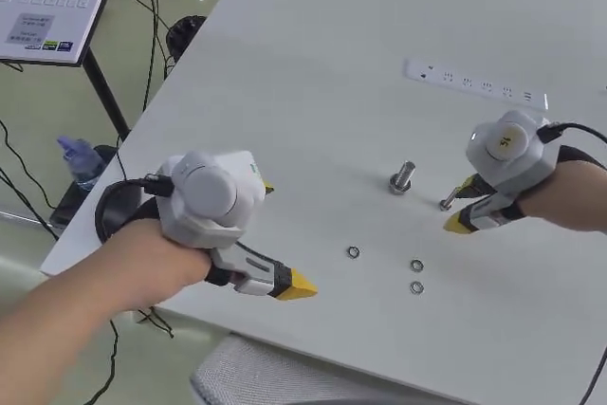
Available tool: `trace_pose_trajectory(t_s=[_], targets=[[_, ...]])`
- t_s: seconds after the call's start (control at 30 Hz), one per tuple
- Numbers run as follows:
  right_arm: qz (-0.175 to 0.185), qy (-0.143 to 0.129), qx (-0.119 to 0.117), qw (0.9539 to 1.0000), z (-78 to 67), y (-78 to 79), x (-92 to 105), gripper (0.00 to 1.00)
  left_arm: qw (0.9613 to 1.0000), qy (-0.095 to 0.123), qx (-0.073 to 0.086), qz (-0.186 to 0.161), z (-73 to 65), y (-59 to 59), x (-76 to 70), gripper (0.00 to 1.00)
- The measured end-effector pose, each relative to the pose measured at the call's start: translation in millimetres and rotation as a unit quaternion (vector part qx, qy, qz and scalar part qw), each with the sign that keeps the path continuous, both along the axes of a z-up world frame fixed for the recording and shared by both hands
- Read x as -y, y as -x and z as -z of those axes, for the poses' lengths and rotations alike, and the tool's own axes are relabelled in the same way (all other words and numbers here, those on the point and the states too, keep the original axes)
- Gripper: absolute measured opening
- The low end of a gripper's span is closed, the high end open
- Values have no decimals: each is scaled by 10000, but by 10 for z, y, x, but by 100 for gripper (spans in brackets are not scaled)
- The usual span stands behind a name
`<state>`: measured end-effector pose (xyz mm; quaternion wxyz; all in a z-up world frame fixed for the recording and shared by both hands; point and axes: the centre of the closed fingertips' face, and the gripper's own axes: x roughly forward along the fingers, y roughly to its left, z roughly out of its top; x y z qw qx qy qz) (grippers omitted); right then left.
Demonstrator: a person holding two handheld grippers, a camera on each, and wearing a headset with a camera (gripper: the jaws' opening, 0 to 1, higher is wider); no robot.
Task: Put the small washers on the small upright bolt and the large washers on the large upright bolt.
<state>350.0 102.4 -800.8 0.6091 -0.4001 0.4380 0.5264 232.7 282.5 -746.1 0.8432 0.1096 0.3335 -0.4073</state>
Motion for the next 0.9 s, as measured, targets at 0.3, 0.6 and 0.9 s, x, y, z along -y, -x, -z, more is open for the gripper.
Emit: trace_pose_trajectory(t_s=[0.3, 0.6, 0.9], targets=[[-41, -8, -160, 9999, 86, 281, 7, 37, 10000, -65, -10, 60, 13, 48, 19, 87], [41, -114, -193, 9997, 116, 413, -31, 37, 9999, -88, -34, 112, 28, 86, 51, 86], [118, -92, -345, 9993, 312, 494, -76, 37, 9999, -102, -3, 56, -5, 70, 46, 85]])
